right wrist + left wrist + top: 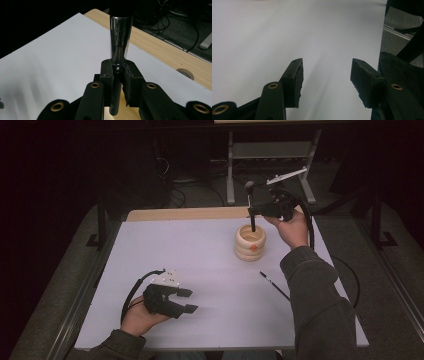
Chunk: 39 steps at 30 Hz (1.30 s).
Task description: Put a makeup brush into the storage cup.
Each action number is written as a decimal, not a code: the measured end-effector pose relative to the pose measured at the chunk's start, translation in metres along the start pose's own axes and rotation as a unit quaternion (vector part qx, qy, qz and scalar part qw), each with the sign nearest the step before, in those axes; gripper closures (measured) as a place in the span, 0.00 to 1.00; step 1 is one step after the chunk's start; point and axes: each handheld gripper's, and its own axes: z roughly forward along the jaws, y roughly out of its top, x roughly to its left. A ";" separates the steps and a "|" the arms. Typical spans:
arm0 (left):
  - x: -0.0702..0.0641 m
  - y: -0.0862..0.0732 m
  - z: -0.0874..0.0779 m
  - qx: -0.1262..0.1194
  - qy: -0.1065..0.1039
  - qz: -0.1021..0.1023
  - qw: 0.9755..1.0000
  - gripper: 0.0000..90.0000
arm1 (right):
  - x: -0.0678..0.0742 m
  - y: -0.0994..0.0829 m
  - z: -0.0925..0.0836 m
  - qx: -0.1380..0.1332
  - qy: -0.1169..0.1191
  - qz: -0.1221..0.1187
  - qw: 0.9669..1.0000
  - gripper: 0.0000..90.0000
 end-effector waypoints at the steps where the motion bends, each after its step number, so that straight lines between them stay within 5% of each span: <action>1: 0.000 0.000 0.000 -0.001 0.000 -0.001 1.000 0.48 | 0.000 0.000 0.001 0.004 -0.004 0.006 1.000 0.87; 39: -0.001 -0.001 -0.002 -0.012 -0.001 -0.012 1.000 0.47 | -0.009 -0.010 0.023 -0.002 -0.030 0.028 0.999 0.87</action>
